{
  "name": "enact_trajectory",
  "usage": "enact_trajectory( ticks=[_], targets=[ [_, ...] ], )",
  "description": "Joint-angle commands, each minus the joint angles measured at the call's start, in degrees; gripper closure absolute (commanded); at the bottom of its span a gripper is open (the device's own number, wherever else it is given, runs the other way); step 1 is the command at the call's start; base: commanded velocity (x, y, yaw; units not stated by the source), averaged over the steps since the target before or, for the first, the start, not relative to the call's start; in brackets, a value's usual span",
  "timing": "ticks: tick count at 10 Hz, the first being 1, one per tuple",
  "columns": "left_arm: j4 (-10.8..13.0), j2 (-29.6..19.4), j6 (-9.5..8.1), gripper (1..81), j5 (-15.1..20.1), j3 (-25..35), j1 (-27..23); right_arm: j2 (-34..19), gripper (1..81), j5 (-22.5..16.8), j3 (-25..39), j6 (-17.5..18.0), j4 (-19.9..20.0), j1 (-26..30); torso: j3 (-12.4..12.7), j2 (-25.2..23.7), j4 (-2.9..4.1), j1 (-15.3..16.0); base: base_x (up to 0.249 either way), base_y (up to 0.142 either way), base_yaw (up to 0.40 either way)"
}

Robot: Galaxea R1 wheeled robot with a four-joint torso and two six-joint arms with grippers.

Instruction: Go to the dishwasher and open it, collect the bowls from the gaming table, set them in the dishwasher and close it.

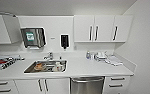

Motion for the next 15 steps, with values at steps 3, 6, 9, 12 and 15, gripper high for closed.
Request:
enact_trajectory(
  ticks=[3, 6, 9, 12, 15],
  targets=[
    [-0.21, -1.11, -0.04, 1.0, 2.41, 0.5, -3.61, -0.88, 1.0, -2.52, 0.73, -0.24, 0.08, 3.18, 0.0, 0.0, 0.0, 0.0, 0.117, 0.0, 0.0],
    [-0.21, -0.94, -0.04, 1.0, 2.41, 0.51, -3.61, -0.88, 1.0, -2.52, 0.64, -0.16, 0.08, 3.09, 0.0, 0.0, 0.0, 0.0, 0.123, 0.0, 0.0],
    [-0.12, -0.76, -0.04, 1.0, 2.41, 0.51, -3.61, -1.06, 1.0, -2.43, 0.64, -0.07, 0.17, 3.0, 0.0, 0.0, 0.0, 0.0, 0.124, 0.0, 0.0],
    [-0.13, -0.85, -0.04, 1.0, 2.41, 0.51, -3.61, -1.06, 1.0, -2.61, 0.47, -0.06, 0.17, 3.0, 0.0, 0.0, 0.0, 0.0, 0.124, 0.0, 0.0],
    [-0.21, -0.94, -0.04, 1.0, 2.41, 0.51, -3.61, -0.97, 1.0, -2.52, 0.03, 0.02, 0.17, 3.0, 0.0, 0.0, 0.0, 0.0, 0.124, 0.0, 0.0]
  ],
)
